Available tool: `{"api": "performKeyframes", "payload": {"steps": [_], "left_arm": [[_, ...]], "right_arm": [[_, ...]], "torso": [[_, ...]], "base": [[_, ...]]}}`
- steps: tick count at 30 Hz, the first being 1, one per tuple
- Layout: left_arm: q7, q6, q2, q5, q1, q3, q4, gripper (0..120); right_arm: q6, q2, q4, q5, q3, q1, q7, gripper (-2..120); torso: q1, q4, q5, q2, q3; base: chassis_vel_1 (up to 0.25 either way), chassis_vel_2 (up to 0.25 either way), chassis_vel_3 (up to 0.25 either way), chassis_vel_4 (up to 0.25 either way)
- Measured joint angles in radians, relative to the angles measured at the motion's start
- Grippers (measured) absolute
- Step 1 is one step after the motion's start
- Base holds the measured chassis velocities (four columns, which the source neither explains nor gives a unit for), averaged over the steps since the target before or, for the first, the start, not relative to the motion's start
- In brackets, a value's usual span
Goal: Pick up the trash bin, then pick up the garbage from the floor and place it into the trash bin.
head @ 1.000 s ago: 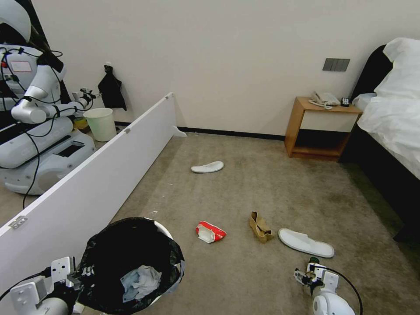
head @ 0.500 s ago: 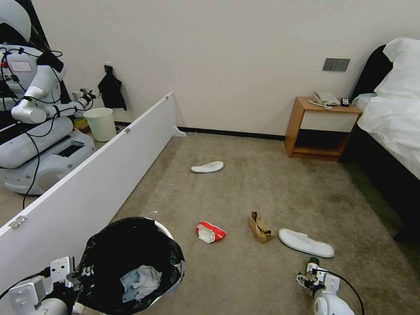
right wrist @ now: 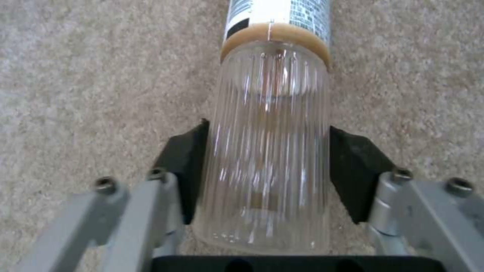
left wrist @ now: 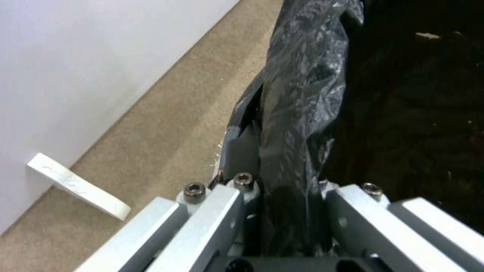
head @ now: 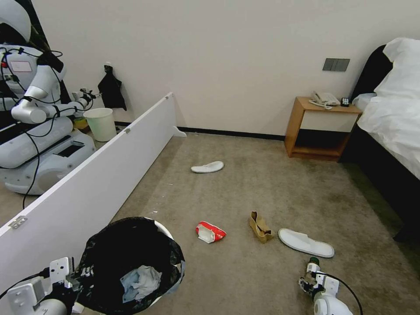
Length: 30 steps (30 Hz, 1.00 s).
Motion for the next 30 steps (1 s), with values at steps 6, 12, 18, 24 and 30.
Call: {"api": "performKeyframes", "payload": {"steps": [6,12,18,24,30], "left_arm": [[0.002,-0.001,0.0,-0.002,0.001,-0.001,0.0,3],[0.003,-0.002,0.002,-0.002,-0.001,0.0,0.0,3],[0.0,-0.002,0.009,-0.003,-0.01,0.003,0.0,3],[-0.004,-0.001,0.008,-0.003,-0.015,0.012,0.001,3],[-0.019,0.01,0.007,-0.011,-0.012,0.028,0.001,3]], "right_arm": [[-0.001,-0.002,0.0,-0.012,0.005,0.0,0.0,36],[0.0,-0.01,0.019,-0.015,0.009,-0.015,0.002,35],[0.036,-0.031,0.135,-0.013,0.009,-0.065,0.002,35],[0.157,-0.075,0.34,-0.019,-0.027,-0.158,-0.037,35],[0.265,-0.137,0.575,0.093,-0.129,-0.213,-0.096,35]], "torso": [[0.0,0.0002,0.0,0.0,0.0],[0.0,0.0,0.0002,0.0,0.0],[0.0,0.0,0.0002,0.0,0.0],[0.0,-0.0003,0.0004,0.0,0.0],[0.0,0.0,-0.0001,0.0,0.0]], "base": [[0.0,0.0,0.0,0.0],[0.0,0.0,0.0,0.0],[0.0,0.0,0.0,0.0],[0.0,0.0,0.0,0.0],[0.0,0.0,0.0,0.0]]}}
